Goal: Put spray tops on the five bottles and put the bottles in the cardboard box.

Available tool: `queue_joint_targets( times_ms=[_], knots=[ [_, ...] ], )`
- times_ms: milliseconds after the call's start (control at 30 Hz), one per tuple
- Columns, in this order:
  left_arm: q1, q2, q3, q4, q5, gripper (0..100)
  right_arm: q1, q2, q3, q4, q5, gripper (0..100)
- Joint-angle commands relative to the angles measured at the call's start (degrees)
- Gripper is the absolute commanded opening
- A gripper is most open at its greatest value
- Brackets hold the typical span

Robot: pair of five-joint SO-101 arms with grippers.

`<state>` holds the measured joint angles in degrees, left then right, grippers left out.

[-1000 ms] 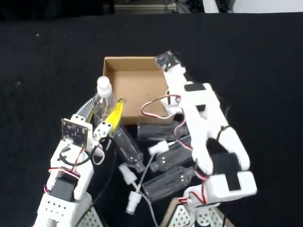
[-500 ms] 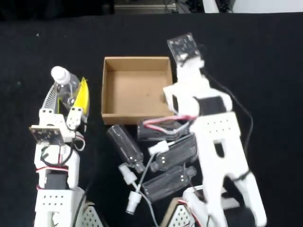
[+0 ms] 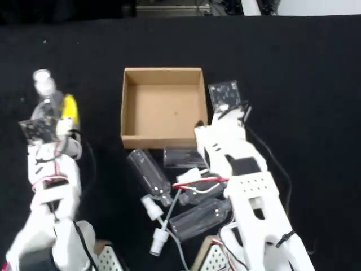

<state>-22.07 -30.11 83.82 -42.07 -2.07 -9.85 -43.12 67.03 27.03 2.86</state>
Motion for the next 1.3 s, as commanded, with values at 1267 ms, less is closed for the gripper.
queue_joint_targets(
  times_ms=[1267],
  knots=[
    [-31.5,56.9,-8.8,-52.5,0.2,3,1.4,-2.2,0.1,-2.2,0.0,15.5]
  ],
)
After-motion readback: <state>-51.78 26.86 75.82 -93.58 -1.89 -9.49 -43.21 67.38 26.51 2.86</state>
